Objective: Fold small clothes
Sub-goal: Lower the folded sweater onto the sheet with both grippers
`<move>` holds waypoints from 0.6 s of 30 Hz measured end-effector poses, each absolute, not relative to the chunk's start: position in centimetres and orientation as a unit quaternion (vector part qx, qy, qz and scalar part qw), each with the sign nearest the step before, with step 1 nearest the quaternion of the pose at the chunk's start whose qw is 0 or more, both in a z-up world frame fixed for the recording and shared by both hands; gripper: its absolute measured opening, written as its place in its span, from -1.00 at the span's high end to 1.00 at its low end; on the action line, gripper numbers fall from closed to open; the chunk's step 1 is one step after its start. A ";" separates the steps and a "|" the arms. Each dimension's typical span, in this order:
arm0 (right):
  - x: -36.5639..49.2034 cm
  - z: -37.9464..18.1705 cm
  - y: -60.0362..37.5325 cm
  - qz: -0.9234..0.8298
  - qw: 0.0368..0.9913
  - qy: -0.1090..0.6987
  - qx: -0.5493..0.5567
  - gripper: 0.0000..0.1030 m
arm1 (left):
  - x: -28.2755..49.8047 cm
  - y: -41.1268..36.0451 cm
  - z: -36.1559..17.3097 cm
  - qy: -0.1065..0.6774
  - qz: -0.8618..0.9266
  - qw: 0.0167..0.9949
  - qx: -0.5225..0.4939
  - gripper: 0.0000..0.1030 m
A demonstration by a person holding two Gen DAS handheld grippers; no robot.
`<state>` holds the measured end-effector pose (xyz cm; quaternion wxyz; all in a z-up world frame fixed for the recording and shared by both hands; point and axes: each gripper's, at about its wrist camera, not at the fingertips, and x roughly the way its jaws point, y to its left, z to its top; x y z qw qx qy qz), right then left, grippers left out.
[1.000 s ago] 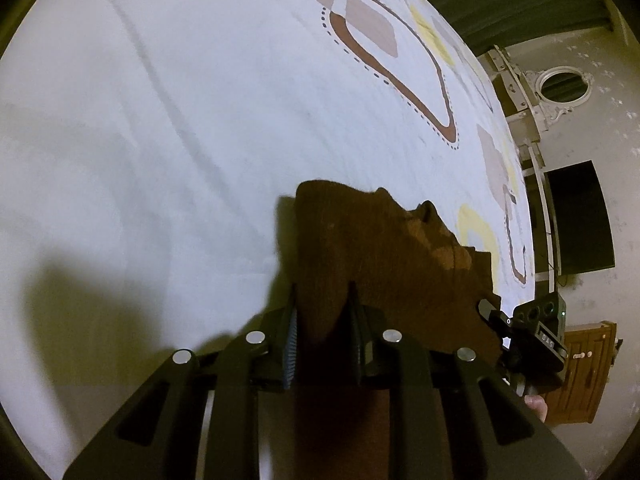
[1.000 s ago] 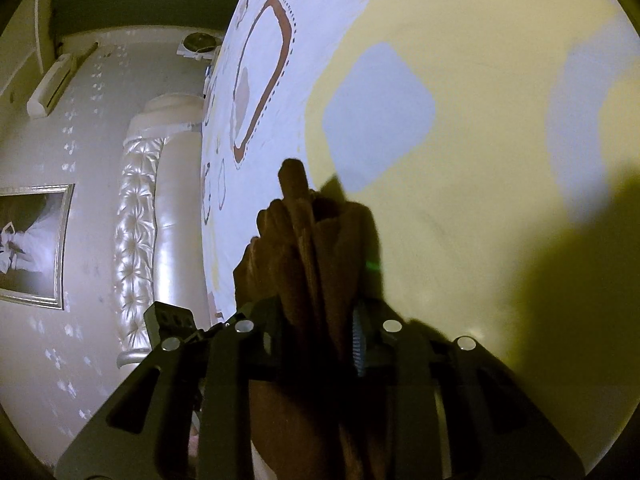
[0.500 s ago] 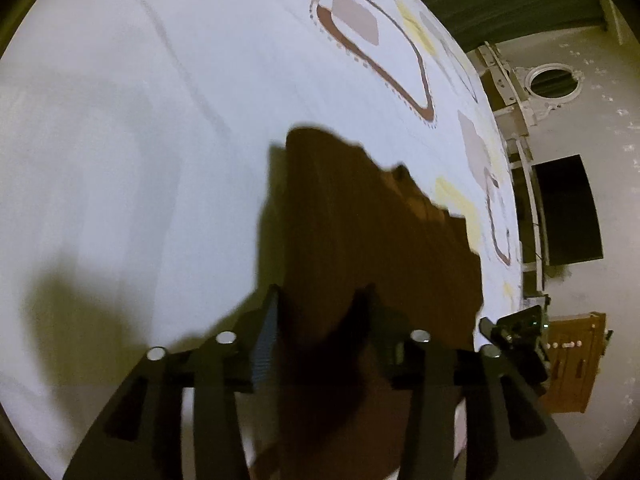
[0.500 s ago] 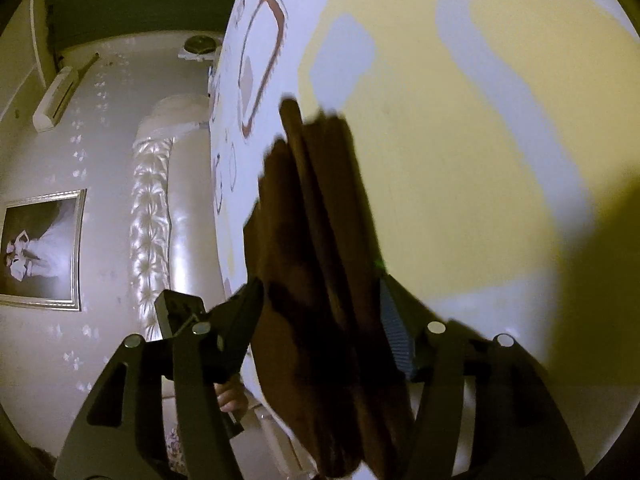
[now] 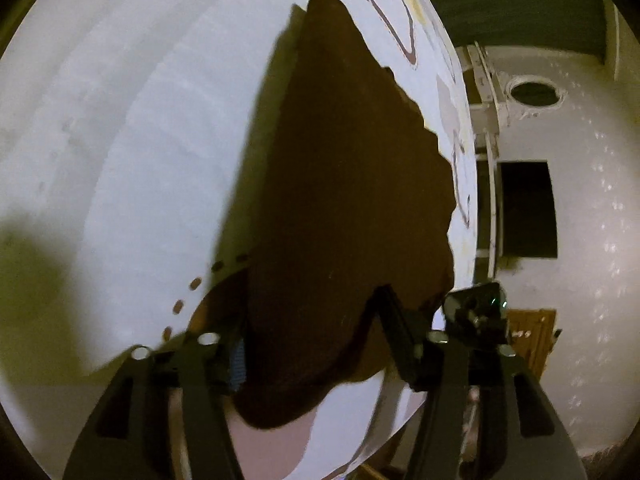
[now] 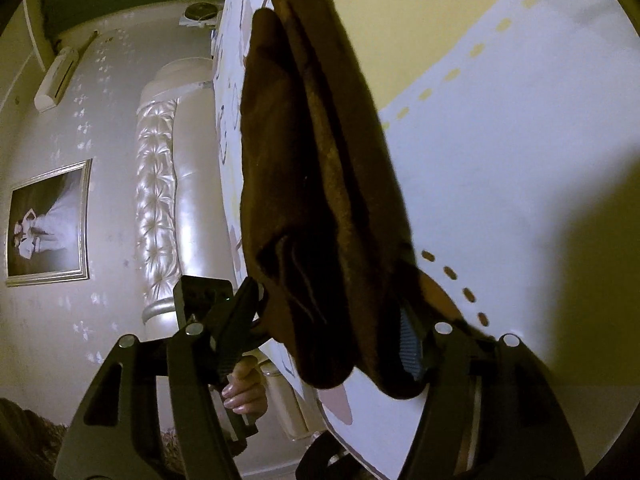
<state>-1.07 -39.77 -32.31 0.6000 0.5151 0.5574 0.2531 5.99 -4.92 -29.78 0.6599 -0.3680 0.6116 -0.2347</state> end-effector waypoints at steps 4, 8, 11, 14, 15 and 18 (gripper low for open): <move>-1.3 -32.6 -38.9 0.254 0.598 0.574 0.498 0.56 | 5.6 -5.7 -29.1 0.608 -0.236 0.680 -0.336 0.50; -1.9 -32.5 -39.6 0.249 0.602 0.561 0.511 0.64 | 5.1 -5.6 -28.4 0.600 -0.244 0.690 -0.324 0.57; -2.6 -32.1 -39.8 0.251 0.601 0.557 0.515 0.65 | 4.8 -5.6 -28.1 0.600 -0.243 0.691 -0.322 0.57; -3.1 -31.7 -39.9 0.253 0.600 0.560 0.513 0.65 | 4.2 -5.4 -27.9 0.602 -0.244 0.688 -0.326 0.57; -3.2 -31.6 -39.9 0.254 0.600 0.562 0.509 0.65 | 4.0 -5.3 -27.9 0.603 -0.243 0.686 -0.327 0.57; -3.5 -31.8 -39.9 0.252 0.595 0.570 0.507 0.65 | 3.6 -5.4 -28.3 0.610 -0.239 0.683 -0.323 0.57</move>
